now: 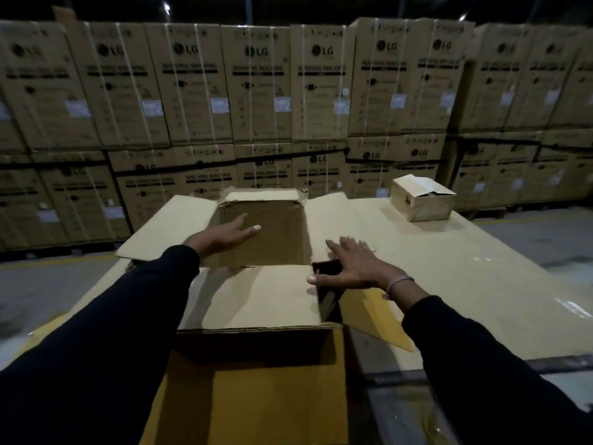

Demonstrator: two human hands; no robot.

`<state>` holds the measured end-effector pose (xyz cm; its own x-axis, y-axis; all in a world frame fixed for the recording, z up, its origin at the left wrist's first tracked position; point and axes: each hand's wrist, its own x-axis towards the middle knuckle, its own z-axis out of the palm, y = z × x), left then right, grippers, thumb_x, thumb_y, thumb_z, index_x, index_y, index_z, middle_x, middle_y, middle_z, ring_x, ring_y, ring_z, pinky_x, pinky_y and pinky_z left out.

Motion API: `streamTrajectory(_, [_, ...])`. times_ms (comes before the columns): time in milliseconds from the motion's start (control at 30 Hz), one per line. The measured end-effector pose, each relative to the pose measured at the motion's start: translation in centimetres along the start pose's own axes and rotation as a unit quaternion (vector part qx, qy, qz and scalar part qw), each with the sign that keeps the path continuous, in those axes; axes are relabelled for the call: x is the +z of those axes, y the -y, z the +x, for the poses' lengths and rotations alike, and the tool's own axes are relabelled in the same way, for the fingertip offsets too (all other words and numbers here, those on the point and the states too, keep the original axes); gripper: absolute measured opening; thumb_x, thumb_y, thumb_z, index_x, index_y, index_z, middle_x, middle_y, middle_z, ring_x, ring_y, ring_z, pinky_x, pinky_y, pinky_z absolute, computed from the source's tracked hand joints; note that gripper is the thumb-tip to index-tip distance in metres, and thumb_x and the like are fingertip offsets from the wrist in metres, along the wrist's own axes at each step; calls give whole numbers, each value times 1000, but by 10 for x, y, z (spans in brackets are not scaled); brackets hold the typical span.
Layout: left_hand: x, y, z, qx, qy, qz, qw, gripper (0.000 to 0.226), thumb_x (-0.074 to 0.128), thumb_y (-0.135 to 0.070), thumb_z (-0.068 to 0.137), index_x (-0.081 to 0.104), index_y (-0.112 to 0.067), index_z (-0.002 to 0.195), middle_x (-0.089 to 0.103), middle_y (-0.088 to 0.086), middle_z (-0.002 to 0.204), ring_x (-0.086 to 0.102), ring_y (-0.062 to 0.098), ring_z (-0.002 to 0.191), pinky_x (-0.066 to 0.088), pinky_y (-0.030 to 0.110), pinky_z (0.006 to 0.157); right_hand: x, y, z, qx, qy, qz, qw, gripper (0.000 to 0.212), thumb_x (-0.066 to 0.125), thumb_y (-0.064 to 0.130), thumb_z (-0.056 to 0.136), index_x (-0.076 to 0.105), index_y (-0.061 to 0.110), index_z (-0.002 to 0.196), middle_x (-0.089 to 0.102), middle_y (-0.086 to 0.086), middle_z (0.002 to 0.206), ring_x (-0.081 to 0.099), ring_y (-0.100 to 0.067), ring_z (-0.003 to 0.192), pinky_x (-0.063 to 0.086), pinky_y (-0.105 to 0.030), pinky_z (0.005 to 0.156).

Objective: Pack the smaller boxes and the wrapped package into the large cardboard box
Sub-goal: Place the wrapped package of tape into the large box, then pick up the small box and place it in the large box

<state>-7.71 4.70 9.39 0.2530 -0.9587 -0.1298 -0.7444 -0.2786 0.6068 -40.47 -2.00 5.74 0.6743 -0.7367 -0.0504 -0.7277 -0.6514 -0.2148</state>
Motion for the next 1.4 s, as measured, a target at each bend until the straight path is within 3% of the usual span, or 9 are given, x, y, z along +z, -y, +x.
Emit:
streamTrajectory(167, [59,-96,-5,87,-2,41,995,81,45,-55,104,4,-21,165,7,11,171,9,30,158,13,48,127,-19,-77,-54,46,-12,98,994,126,45,102,69,10,32,167,7,-4,175,16,-32,159,20,-58,125])
streamTrajectory(300, [123,-171,11,196,-20,99,975,81,43,-53,104,5,-16,165,1,11,172,-1,26,158,7,42,127,-13,-149,-103,98,-32,152,983,124,48,101,69,15,31,167,10,-1,174,17,-28,159,19,-55,126])
streamTrajectory(533, [239,-283,51,252,27,141,957,79,39,-55,105,-2,-25,165,-11,12,171,-10,30,158,5,46,127,-7,-257,-167,189,-79,240,949,126,54,101,65,19,32,166,12,4,173,19,-24,158,23,-51,125])
streamTrajectory(867, [361,-339,171,223,40,75,971,79,41,-49,107,-4,-19,165,-16,20,169,-15,39,156,-1,50,125,-14,-386,-149,247,-122,263,925,126,57,99,64,20,34,165,8,6,173,13,-20,159,22,-47,126])
streamTrajectory(1167, [450,-361,337,160,50,-30,985,79,43,-44,108,-5,-16,164,-19,20,168,-14,40,156,-1,51,126,-29,-512,-36,255,-79,228,936,115,63,88,75,16,35,166,-1,7,174,6,-21,161,17,-48,127])
streamTrajectory(1400, [467,-362,442,129,75,-35,988,81,44,-43,108,-6,-15,164,-20,20,167,-15,40,155,-2,51,125,-28,-601,58,252,-58,246,934,120,62,92,69,16,38,165,-1,9,174,2,-23,161,14,-53,128])
